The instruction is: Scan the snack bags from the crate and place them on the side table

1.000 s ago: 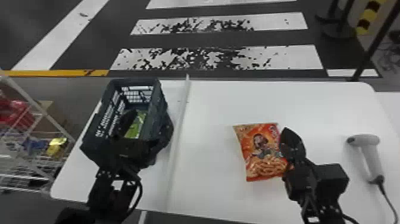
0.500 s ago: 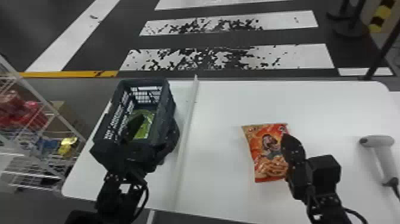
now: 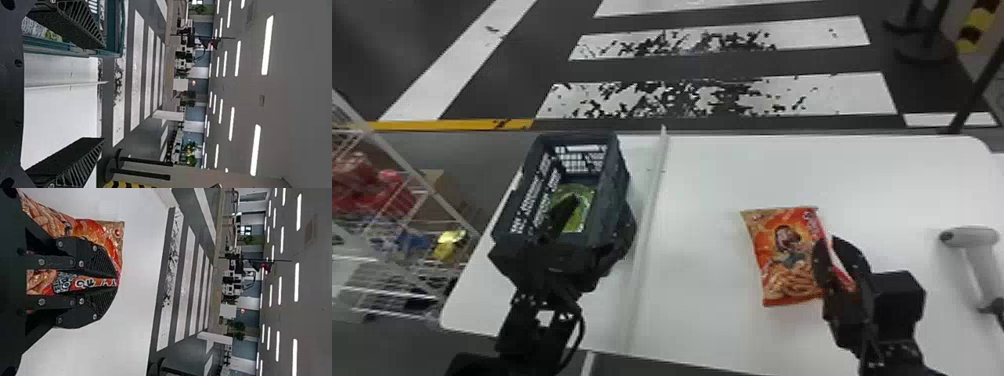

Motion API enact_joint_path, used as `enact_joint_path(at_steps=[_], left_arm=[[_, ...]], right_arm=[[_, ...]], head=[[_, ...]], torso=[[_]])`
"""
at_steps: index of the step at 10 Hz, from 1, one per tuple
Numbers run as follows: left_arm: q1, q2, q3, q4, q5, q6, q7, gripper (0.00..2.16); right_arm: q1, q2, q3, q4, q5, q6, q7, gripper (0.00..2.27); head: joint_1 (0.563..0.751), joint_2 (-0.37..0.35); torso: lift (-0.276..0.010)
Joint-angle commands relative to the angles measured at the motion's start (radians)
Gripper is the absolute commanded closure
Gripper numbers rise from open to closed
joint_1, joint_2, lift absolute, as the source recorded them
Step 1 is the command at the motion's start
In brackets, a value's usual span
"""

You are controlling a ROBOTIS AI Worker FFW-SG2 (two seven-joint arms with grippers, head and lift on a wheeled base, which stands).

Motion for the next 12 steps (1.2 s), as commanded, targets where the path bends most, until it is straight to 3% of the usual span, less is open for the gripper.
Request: enact_joint_path(at_steps=[1,3,7,11,12], left_arm=[[-0.001,0.002,-0.005,0.009,0.000,0.000,0.000,0.03],[-0.001,0.002,-0.006,0.014,0.000,-0.003,-0.003,0.03],[-0.001,0.002,-0.009,0.023,0.000,-0.003,-0.005,0.03],[-0.001,0.002,-0.012,0.031,0.000,-0.006,-0.008,0.03],[-0.001,0.000,-0.014,0.031,0.002,-0.006,-0.009,0.03]], right_arm=[[0.025,-0.003,-0.016,-0.059,-0.028,0.103,0.002,0.06],[0.039,-0.005,-0.053,-0.113,-0.120,0.269,0.009,0.06],[0.042,0.000,-0.165,-0.176,-0.404,0.404,0.052,0.07],[-0.022,0.033,-0.292,-0.108,-0.670,0.551,0.117,0.07],[-0.044,0.041,-0.317,-0.074,-0.694,0.575,0.127,0.07]], head=[[0.695,0.191],[0.695,0.176],[0.695,0.154],[0.695,0.150],[0.695,0.150]], torso=[[-0.050],[-0.050],[-0.050],[-0.050],[-0.050]])
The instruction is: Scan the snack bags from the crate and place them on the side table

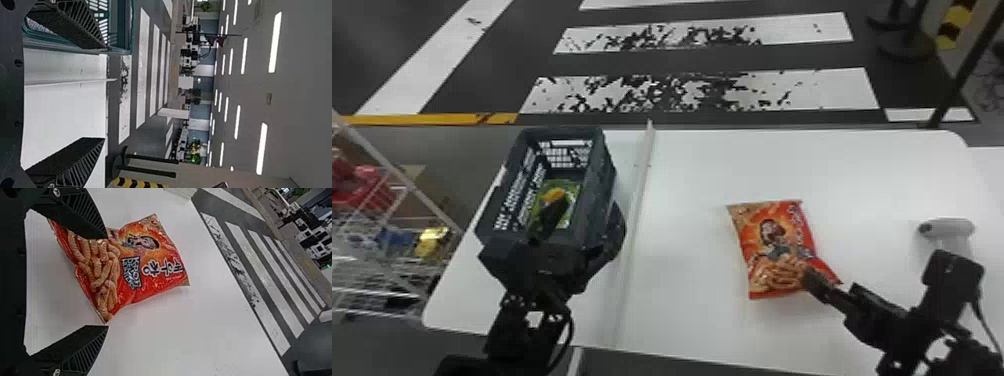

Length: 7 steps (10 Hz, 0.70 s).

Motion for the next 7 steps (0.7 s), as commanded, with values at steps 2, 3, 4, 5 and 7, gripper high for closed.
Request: enact_joint_path(at_steps=[2,3,4,5,7], left_arm=[[0.002,-0.001,-0.001,0.005,0.001,0.000,0.000,0.03],[0.002,-0.001,-0.001,0.008,0.001,0.000,-0.002,0.03],[0.002,-0.002,-0.001,0.009,0.001,0.000,-0.002,0.03],[0.002,-0.002,-0.004,0.011,0.001,0.000,-0.002,0.03],[0.002,-0.002,-0.006,0.014,0.001,0.000,-0.002,0.03]], right_arm=[[-0.052,0.014,-0.070,0.082,-0.095,0.073,0.028,0.07],[-0.067,0.017,-0.085,0.108,-0.126,0.079,0.042,0.07],[-0.083,0.018,-0.102,0.137,-0.166,0.088,0.065,0.07],[-0.101,0.018,-0.110,0.164,-0.175,0.101,0.070,0.07],[-0.146,0.020,-0.126,0.226,-0.199,0.131,0.087,0.06]], head=[[0.695,0.142],[0.695,0.140],[0.695,0.139],[0.695,0.140],[0.695,0.138]], torso=[[-0.050],[-0.050],[-0.050],[-0.050],[-0.050]])
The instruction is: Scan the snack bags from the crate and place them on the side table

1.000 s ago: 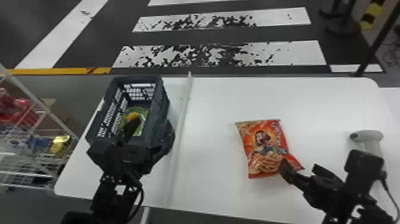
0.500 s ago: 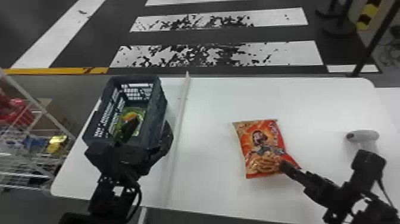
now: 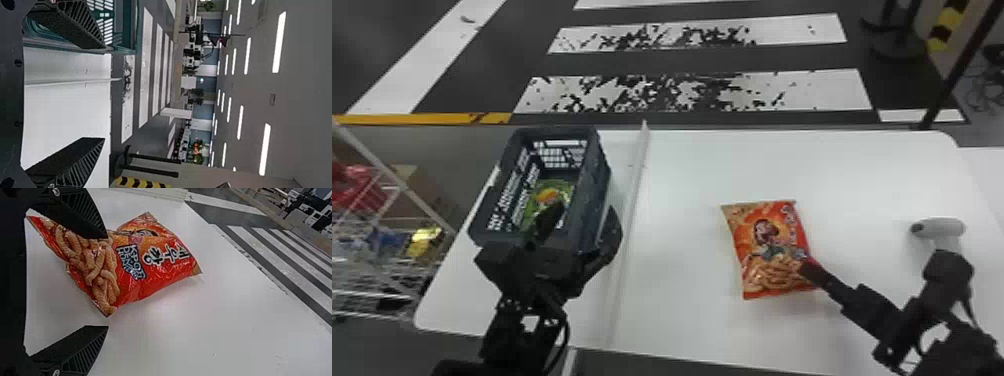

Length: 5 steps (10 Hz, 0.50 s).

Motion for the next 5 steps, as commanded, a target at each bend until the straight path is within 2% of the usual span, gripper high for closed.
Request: enact_joint_path(at_steps=[1,3,4,5], left_arm=[[-0.002,0.002,-0.001,0.001,0.000,0.000,-0.002,0.03],[-0.011,0.003,-0.004,0.010,0.000,0.003,-0.002,0.03],[-0.015,0.006,-0.012,0.015,0.002,0.003,-0.003,0.03],[-0.023,0.011,-0.020,0.023,0.003,0.003,-0.003,0.03]], right_arm=[[-0.035,0.001,-0.007,0.049,-0.009,0.026,0.006,0.05],[-0.074,0.004,-0.007,0.082,-0.007,0.036,0.014,0.09],[-0.087,0.005,-0.007,0.100,-0.012,0.045,0.030,0.24],[-0.095,0.005,-0.010,0.114,-0.015,0.045,0.057,0.60]], head=[[0.695,0.139],[0.695,0.141],[0.695,0.144],[0.695,0.145]], torso=[[-0.050],[-0.050],[-0.050],[-0.050]])
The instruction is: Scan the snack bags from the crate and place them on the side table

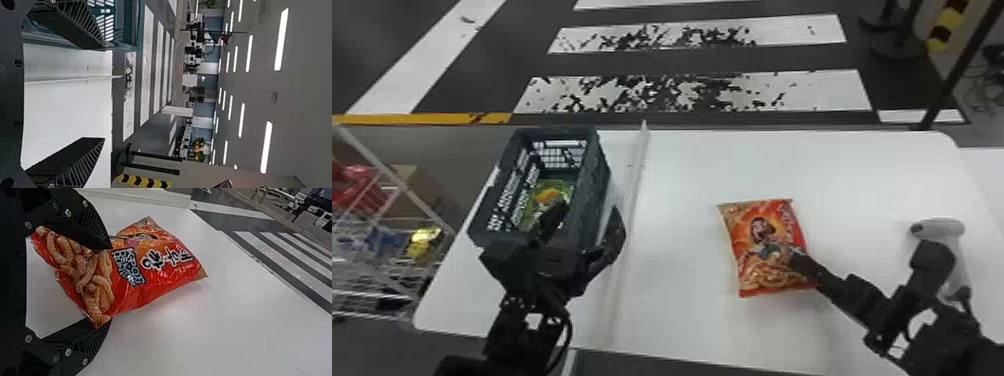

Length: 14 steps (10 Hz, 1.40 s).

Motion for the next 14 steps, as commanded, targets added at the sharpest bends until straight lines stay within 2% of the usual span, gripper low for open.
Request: enact_joint_path(at_steps=[1,2,5,8,9,11,12,14], left_arm=[[-0.004,0.003,-0.004,0.006,0.003,0.000,0.000,0.03],[-0.006,0.005,-0.004,0.008,0.004,0.000,0.000,0.03],[-0.006,0.005,-0.006,0.006,0.006,-0.003,0.000,0.03],[-0.006,0.005,-0.006,-0.001,0.006,0.000,0.001,0.03],[-0.006,0.005,-0.009,-0.003,0.006,0.000,0.003,0.03],[-0.007,0.003,-0.014,-0.003,0.006,0.000,0.008,0.03],[-0.007,0.003,-0.015,-0.003,0.006,0.000,0.009,0.03],[-0.009,0.003,-0.014,-0.001,0.007,0.000,0.011,0.03]], right_arm=[[-0.015,0.000,-0.005,0.020,-0.002,0.004,0.014,1.59],[-0.015,0.000,-0.010,0.022,0.002,0.019,0.014,2.26],[0.007,0.002,-0.063,0.003,-0.054,0.026,0.080,2.26],[0.044,0.002,-0.115,-0.155,-0.064,0.069,0.071,2.26],[0.062,0.002,-0.122,-0.236,-0.025,0.072,0.057,2.26],[0.103,0.002,-0.097,-0.396,0.087,0.066,0.017,2.26],[0.119,0.002,-0.057,-0.465,0.198,0.050,-0.008,2.26],[0.148,-0.011,0.093,-0.560,0.523,-0.014,-0.090,2.26]], head=[[0.695,0.147],[0.695,0.148],[0.695,0.147],[0.695,0.125],[0.695,0.112],[0.695,0.083],[0.695,0.078],[0.695,0.063]], torso=[[-0.050],[-0.050],[-0.050],[-0.050],[-0.050],[-0.050],[-0.050],[-0.050]])
